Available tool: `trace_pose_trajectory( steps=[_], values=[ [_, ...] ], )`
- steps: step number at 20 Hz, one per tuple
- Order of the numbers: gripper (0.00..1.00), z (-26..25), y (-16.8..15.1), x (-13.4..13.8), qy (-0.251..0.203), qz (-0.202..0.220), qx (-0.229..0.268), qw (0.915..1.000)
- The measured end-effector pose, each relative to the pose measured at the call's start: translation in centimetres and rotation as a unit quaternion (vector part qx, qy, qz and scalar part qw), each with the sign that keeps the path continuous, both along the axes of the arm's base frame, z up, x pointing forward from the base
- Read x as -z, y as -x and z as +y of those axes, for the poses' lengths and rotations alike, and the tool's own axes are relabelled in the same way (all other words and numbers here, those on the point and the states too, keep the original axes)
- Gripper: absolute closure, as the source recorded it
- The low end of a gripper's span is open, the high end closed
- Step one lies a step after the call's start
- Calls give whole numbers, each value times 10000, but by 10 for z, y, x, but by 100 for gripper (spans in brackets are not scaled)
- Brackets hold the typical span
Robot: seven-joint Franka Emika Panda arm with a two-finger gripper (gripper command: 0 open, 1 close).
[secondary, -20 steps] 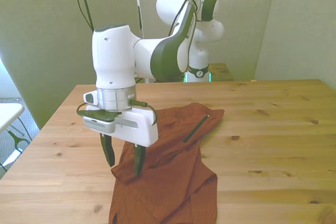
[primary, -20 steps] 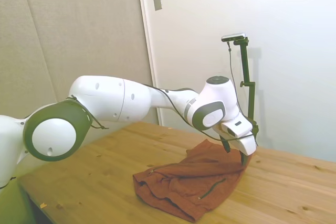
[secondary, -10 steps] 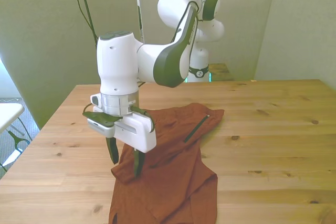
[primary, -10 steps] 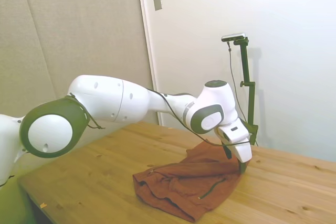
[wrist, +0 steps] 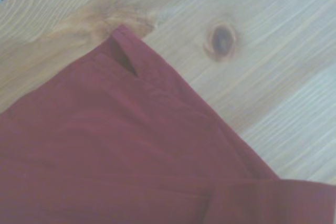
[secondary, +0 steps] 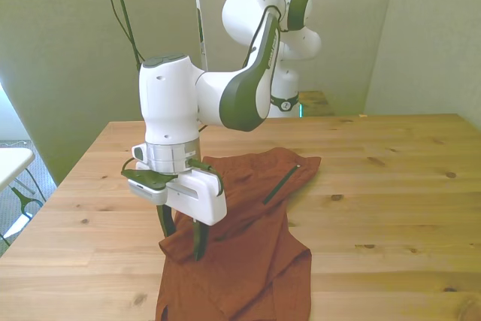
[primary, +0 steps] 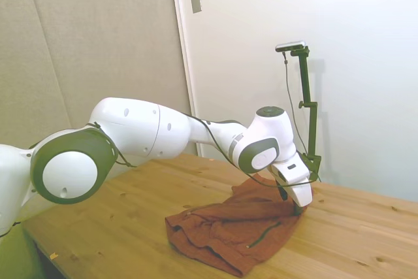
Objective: Unfold the shorts
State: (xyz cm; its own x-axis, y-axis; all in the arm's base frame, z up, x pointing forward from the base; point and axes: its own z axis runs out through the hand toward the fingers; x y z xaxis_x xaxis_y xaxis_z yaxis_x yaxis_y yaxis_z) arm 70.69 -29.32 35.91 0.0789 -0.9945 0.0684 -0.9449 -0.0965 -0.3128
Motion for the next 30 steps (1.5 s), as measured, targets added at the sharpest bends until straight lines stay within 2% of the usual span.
trace_pose_trajectory(
  steps=[13,20,22,25,28,30],
  values=[
    [100,-4,8,-6,-56,-36,-193,9998],
    [100,15,8,-16,-331,-75,-480,9983],
    [100,31,0,-28,-344,-152,-714,9967],
    [100,70,-18,-59,-377,-144,-1122,9929],
    [100,122,-41,-90,-123,-127,-1459,9891],
    [100,164,-55,-98,114,-85,-1662,9860]
  ],
)
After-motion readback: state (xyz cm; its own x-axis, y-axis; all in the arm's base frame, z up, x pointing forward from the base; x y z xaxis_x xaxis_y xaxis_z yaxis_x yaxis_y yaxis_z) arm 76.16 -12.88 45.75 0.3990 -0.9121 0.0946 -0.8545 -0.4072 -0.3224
